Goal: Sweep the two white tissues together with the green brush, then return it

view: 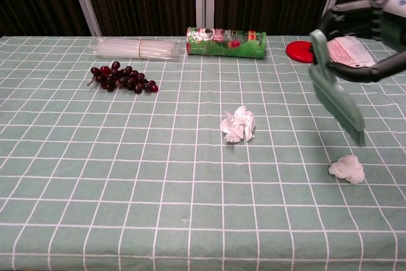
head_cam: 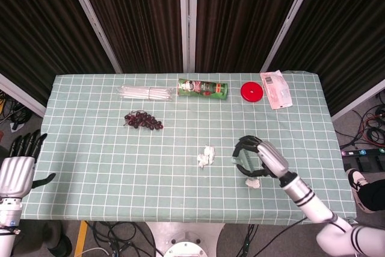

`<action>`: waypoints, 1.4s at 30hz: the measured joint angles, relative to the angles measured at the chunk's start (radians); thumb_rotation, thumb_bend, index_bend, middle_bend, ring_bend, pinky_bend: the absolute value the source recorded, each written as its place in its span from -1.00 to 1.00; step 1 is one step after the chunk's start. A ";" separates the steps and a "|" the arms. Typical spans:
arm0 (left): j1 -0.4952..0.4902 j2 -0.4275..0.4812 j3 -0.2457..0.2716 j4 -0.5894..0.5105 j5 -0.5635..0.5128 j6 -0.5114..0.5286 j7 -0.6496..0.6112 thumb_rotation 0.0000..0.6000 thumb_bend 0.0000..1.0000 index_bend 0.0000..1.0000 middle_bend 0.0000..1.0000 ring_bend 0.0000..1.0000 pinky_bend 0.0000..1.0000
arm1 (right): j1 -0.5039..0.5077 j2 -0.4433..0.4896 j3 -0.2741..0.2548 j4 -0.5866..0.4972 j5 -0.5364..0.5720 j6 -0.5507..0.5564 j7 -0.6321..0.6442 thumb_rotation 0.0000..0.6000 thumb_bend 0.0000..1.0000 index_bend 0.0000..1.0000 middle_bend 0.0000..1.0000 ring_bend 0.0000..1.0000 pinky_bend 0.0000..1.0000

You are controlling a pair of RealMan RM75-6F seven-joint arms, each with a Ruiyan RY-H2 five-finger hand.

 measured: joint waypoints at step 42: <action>0.005 -0.031 0.017 0.076 0.001 -0.004 -0.093 1.00 -1.00 -0.86 -0.99 -1.00 -0.93 | -0.145 -0.435 0.307 0.173 0.146 -0.167 -0.344 1.00 0.13 0.55 0.31 -0.35 -0.67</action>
